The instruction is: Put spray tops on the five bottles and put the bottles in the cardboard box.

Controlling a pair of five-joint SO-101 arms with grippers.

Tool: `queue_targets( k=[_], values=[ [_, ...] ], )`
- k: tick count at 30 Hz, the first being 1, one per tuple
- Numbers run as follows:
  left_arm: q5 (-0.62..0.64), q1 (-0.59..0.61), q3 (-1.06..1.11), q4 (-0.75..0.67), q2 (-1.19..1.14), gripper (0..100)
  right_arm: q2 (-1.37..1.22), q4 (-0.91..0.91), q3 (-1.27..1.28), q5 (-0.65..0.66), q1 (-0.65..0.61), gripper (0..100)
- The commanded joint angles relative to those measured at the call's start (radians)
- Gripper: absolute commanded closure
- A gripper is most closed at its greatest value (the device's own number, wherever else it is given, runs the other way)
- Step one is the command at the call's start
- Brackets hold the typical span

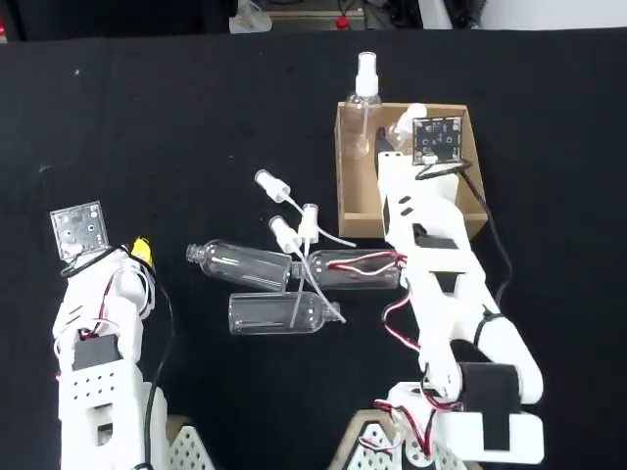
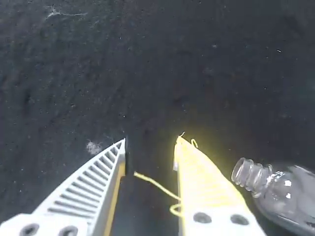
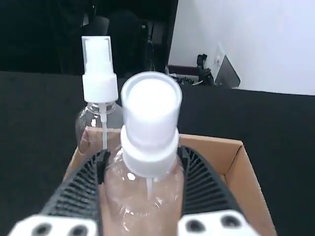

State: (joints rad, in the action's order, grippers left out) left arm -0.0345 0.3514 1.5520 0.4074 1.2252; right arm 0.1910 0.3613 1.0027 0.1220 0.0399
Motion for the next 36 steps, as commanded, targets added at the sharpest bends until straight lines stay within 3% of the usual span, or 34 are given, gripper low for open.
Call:
queue_targets(
  k=[1, 13, 36],
  values=[
    [0.008, 0.002, -0.005, -0.020, 0.012, 84, -0.005, 0.051, -0.077, 0.003, 0.029, 98.6],
    [0.006, 0.002, -0.004, -0.020, 0.012, 84, -0.186, 0.305, -0.110, -0.002, 0.029, 98.7],
    [0.006, 0.002, 0.007, -0.021, 0.012, 84, -0.435, 0.311, -0.338, -0.005, 0.029, 98.7]
  ],
)
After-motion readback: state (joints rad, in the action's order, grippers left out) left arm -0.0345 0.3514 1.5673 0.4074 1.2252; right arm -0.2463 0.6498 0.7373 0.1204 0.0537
